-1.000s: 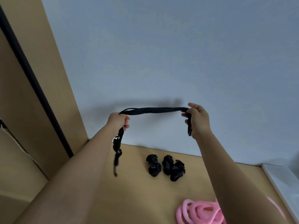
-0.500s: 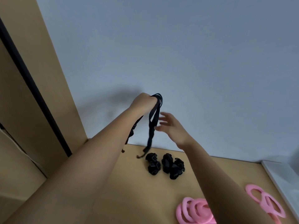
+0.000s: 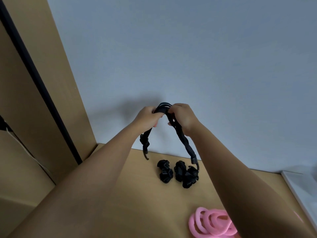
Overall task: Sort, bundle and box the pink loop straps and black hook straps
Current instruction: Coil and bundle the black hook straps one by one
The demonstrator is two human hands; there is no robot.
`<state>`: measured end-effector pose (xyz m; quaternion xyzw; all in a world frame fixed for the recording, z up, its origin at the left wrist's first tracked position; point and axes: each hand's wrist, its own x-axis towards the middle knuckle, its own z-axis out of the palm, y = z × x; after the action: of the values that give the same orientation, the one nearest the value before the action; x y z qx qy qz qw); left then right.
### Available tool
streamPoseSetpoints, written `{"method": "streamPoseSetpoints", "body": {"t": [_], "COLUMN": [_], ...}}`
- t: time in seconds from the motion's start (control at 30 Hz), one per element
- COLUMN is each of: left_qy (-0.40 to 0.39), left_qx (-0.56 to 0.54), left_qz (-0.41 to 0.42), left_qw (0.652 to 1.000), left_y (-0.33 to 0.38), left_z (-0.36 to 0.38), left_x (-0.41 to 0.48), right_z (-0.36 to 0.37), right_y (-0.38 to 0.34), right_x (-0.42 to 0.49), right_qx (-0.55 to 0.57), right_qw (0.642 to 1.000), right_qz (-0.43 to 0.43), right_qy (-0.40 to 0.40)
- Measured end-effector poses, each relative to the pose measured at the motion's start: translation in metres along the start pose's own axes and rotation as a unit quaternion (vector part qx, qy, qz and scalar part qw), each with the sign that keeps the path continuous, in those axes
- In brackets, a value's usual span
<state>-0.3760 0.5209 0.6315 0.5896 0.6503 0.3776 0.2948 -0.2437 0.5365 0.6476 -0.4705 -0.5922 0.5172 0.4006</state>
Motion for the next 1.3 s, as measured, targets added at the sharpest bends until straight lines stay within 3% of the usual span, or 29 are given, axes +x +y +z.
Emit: {"method": "streamPoseSetpoints", "body": {"t": [0.1,0.27,0.43,0.6,0.73,0.97,1.2,1.3], "left_qy": [-0.013,-0.071,0.012,0.047,0.059,0.081,0.149,0.178], "left_qx": [-0.053,-0.129,-0.223,-0.299,-0.326,-0.433,-0.559,-0.536], "left_qz": [-0.004,0.004,-0.009,-0.021,-0.033,-0.069,-0.092,-0.094], "left_qw": [0.998,0.989,0.975,0.953,0.943,0.895,0.811,0.82], "left_y": [0.0,0.01,0.018,0.025,0.038,0.054,0.041,0.028], "left_z": [-0.001,0.002,0.014,0.017,0.015,-0.001,-0.021,-0.032], "left_x": [-0.003,-0.007,-0.005,0.002,0.008,0.018,0.026,0.028], "right_z": [0.0,0.008,0.016,0.015,0.013,0.015,0.018,0.019], "right_y": [-0.001,0.005,0.002,0.015,0.045,0.07,0.081,0.088], "right_x": [-0.002,0.001,0.001,-0.002,-0.005,-0.013,-0.019,-0.019], "right_qx": [-0.003,0.085,0.152,0.085,0.028,0.063,-0.014,-0.019], "right_qw": [1.0,0.996,0.988,0.992,0.981,0.981,0.977,0.972], "right_qz": [0.01,0.014,-0.005,-0.063,-0.055,0.017,0.038,0.072], "right_qy": [-0.011,-0.008,-0.033,-0.074,-0.183,-0.181,-0.211,-0.223]}}
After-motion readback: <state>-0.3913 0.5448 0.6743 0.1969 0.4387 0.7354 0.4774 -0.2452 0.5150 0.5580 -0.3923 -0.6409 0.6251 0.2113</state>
